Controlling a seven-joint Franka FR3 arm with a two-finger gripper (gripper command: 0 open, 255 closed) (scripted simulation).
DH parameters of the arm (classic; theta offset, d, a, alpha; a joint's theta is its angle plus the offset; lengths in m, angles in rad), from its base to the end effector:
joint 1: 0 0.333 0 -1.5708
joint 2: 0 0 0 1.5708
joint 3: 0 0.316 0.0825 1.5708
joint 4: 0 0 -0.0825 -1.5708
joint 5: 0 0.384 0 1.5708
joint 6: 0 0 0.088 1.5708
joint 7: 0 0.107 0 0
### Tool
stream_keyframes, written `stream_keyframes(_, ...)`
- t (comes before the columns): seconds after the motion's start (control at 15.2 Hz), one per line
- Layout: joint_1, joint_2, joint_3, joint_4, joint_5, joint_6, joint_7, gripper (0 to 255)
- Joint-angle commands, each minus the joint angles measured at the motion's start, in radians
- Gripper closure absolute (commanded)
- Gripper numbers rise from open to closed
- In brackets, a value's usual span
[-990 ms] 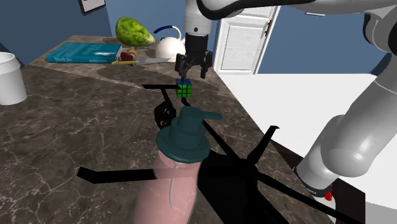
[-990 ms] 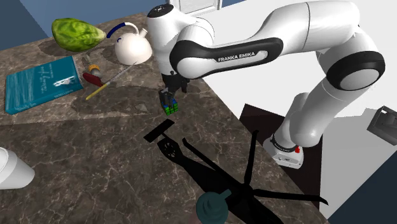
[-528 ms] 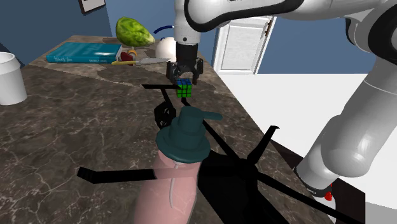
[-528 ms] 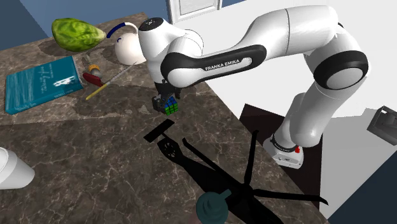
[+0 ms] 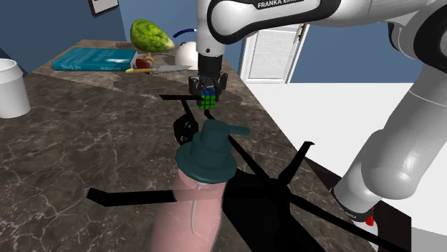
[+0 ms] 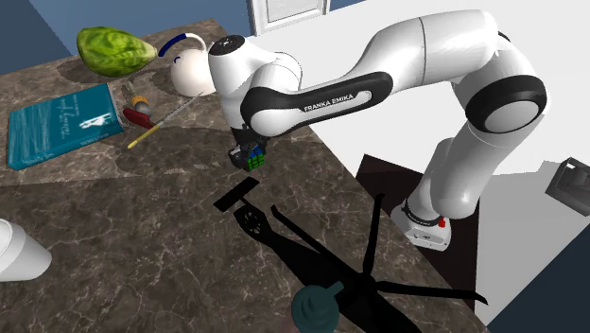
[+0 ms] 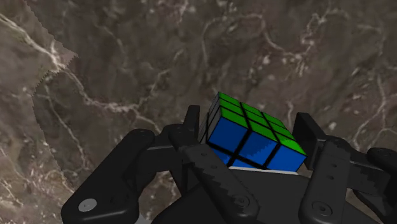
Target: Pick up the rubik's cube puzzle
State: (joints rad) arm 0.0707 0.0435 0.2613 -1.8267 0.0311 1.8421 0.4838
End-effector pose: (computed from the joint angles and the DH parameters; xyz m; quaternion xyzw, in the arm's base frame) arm 0.5407 0.1869 0.5021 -0.9965 0.0802 0.0204 0.0136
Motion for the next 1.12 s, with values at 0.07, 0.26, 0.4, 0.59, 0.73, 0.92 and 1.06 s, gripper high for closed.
stream_keyframes(0.07,0.000,0.001,0.000,-0.001,0.000,0.000,0.000,255)
stream_keyframes(0.26,0.000,0.001,0.000,-0.001,0.000,0.000,0.000,255)
stream_keyframes(0.4,-0.001,-0.001,-0.001,0.009,0.000,-0.012,0.000,255)
stream_keyframes(0.59,-0.001,-0.004,-0.001,0.046,0.000,-0.052,0.000,255)
stream_keyframes(0.73,-0.001,-0.005,-0.001,0.072,0.001,-0.079,0.001,255)
stream_keyframes(0.92,-0.001,-0.004,-0.001,0.113,0.000,-0.119,0.003,255)
stream_keyframes(1.06,-0.001,-0.003,0.000,0.142,0.000,-0.146,0.004,255)
